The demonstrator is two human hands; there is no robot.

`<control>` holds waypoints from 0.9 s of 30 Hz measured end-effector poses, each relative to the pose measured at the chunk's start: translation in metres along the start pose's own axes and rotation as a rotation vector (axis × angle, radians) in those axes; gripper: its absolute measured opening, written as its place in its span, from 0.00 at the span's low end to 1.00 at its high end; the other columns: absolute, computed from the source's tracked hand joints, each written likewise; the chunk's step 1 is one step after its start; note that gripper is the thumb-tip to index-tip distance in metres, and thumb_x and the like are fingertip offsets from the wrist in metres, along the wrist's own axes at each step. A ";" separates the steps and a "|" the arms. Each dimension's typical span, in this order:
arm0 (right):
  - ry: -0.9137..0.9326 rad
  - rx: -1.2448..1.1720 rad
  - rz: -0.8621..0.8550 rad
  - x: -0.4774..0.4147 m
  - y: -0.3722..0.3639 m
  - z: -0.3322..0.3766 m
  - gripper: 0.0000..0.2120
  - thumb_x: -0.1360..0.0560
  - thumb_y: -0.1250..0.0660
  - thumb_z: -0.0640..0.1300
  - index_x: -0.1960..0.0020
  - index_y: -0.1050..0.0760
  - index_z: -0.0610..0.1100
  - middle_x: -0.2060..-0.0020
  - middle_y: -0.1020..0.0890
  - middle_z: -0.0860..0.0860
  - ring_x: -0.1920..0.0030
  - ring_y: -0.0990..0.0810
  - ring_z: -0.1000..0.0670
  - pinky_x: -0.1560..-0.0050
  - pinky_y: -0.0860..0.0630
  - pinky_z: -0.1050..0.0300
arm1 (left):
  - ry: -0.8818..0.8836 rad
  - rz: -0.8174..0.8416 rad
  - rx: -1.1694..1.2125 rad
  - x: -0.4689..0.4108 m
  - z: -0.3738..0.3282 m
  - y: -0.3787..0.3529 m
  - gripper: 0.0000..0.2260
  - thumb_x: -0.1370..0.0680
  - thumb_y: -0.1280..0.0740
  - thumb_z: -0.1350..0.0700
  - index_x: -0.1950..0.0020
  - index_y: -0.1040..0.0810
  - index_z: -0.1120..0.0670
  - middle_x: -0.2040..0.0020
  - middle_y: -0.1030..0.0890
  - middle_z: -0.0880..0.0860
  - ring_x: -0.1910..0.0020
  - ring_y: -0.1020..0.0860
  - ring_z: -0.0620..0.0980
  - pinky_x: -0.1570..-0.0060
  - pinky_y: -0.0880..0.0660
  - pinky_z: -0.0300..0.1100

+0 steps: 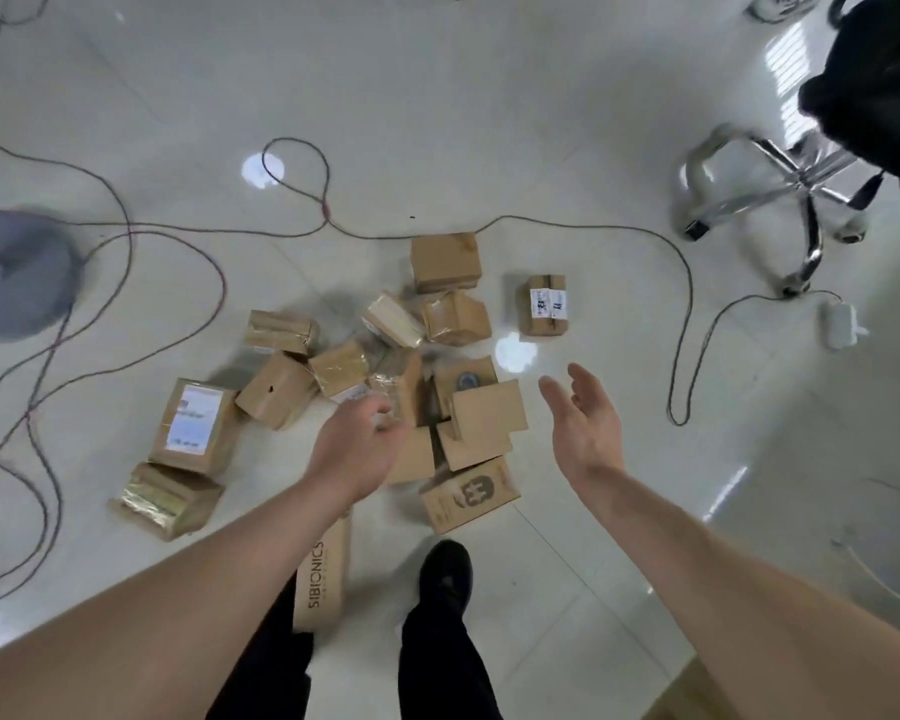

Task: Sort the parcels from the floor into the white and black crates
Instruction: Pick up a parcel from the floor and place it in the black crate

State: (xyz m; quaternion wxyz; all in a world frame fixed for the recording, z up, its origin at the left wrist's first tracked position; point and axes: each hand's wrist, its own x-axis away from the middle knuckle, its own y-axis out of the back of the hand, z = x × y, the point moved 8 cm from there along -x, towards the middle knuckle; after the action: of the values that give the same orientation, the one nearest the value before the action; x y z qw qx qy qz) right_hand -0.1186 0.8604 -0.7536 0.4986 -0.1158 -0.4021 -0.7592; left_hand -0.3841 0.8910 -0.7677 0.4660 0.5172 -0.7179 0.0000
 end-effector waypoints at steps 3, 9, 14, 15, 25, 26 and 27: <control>-0.036 0.057 0.033 -0.056 -0.034 -0.044 0.31 0.18 0.36 0.56 0.18 0.39 0.49 0.22 0.32 0.49 0.25 0.32 0.47 0.29 0.36 0.53 | 0.062 0.105 0.033 -0.062 0.025 -0.055 0.22 0.20 0.35 0.46 0.29 0.26 0.54 0.32 0.24 0.51 0.35 0.26 0.52 0.41 0.32 0.44; -0.117 0.099 0.079 -0.153 -0.095 -0.126 0.36 0.20 0.35 0.59 0.17 0.42 0.49 0.19 0.37 0.50 0.21 0.38 0.46 0.23 0.40 0.47 | 0.172 0.234 0.210 -0.160 0.062 -0.149 0.09 0.19 0.39 0.44 0.54 0.26 0.47 0.50 0.24 0.46 0.47 0.25 0.51 0.35 0.28 0.59; -0.170 0.092 0.061 -0.209 -0.124 -0.170 0.42 0.26 0.35 0.65 0.17 0.43 0.51 0.20 0.36 0.51 0.22 0.35 0.44 0.23 0.36 0.44 | 0.290 0.316 0.411 -0.211 0.089 -0.204 0.13 0.16 0.42 0.44 0.37 0.26 0.48 0.46 0.28 0.45 0.42 0.29 0.53 0.33 0.30 0.57; -0.179 0.087 0.063 -0.216 -0.128 -0.176 0.44 0.28 0.36 0.66 0.17 0.43 0.52 0.20 0.36 0.50 0.22 0.35 0.43 0.23 0.36 0.43 | 0.311 0.324 0.449 -0.218 0.094 -0.212 0.19 0.16 0.42 0.42 0.28 0.30 0.48 0.42 0.30 0.45 0.37 0.30 0.54 0.32 0.31 0.58; -0.174 -0.259 -0.181 -0.187 -0.138 -0.207 0.28 0.29 0.42 0.65 0.41 0.22 0.47 0.47 0.18 0.50 0.44 0.21 0.49 0.45 0.25 0.50 | 0.264 0.109 0.709 -0.225 0.103 -0.209 0.20 0.19 0.43 0.35 0.56 0.16 0.42 0.54 0.15 0.47 0.49 0.19 0.53 0.47 0.27 0.51; -0.219 -0.266 -0.165 -0.180 -0.144 -0.217 0.27 0.29 0.42 0.67 0.43 0.22 0.48 0.49 0.18 0.51 0.45 0.21 0.50 0.47 0.26 0.52 | 0.270 0.105 0.656 -0.220 0.109 -0.205 0.21 0.18 0.44 0.36 0.60 0.16 0.41 0.55 0.15 0.46 0.48 0.20 0.52 0.44 0.27 0.52; -0.263 -0.260 -0.136 -0.175 -0.150 -0.227 0.27 0.28 0.43 0.68 0.45 0.23 0.49 0.50 0.18 0.51 0.46 0.20 0.49 0.48 0.26 0.52 | 0.291 0.091 0.599 -0.217 0.117 -0.201 0.22 0.18 0.44 0.36 0.60 0.16 0.42 0.51 0.16 0.47 0.46 0.21 0.52 0.40 0.28 0.53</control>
State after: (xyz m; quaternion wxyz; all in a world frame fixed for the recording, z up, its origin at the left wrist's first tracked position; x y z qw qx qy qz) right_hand -0.1119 0.8389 -1.0759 0.3701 -0.2498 -0.3693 -0.8150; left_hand -0.3069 0.9020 -1.0760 0.3907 0.5932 -0.6342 0.3056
